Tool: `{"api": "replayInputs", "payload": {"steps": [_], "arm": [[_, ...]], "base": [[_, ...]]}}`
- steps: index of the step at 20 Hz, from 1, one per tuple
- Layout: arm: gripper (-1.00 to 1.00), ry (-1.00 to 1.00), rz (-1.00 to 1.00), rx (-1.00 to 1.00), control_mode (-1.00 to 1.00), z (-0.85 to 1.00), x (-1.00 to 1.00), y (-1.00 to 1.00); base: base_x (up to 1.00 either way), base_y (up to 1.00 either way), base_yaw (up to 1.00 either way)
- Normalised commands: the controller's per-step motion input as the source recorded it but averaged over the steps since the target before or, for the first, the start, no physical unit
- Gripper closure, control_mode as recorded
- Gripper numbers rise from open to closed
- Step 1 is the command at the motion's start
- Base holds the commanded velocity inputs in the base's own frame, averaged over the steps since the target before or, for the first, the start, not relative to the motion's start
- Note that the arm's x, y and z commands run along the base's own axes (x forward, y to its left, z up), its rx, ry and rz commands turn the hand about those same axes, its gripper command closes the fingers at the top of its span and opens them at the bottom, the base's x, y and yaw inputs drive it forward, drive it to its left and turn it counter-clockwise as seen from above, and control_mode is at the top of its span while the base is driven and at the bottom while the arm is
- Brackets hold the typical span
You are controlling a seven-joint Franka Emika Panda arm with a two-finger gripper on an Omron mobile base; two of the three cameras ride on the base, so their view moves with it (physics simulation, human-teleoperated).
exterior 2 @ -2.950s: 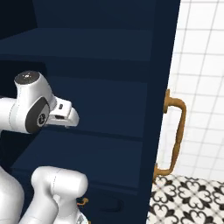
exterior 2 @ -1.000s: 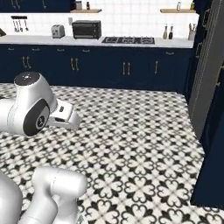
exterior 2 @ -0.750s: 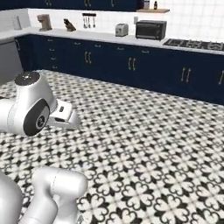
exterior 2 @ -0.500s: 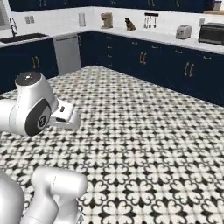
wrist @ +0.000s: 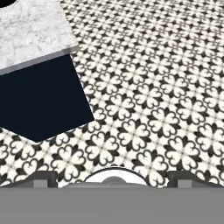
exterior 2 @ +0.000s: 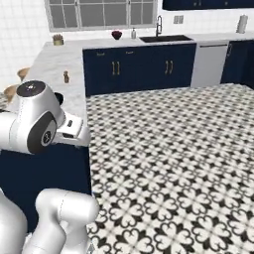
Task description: Pick up the bowls on the counter and stack them on top of one another in the open cabinet. Place the smaller bowl on top of the larger bowl.
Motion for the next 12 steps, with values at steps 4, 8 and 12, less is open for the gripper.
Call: {"api": "replayInputs", "payload": {"steps": [4, 8, 12], "arm": [[-1.0, 0.0, 0.0, 0.0, 1.0, 0.0, 0.0, 0.0], [-1.0, 0.0, 0.0, 0.0, 1.0, 0.0, 0.0, 0.0], [-1.0, 0.0, 0.0, 0.0, 1.0, 0.0, 0.0, 0.0]], "base": [[-0.28, 0.14, 0.79], [0.0, 0.33, 0.37], [0.09, 0.54, 0.27]]}}
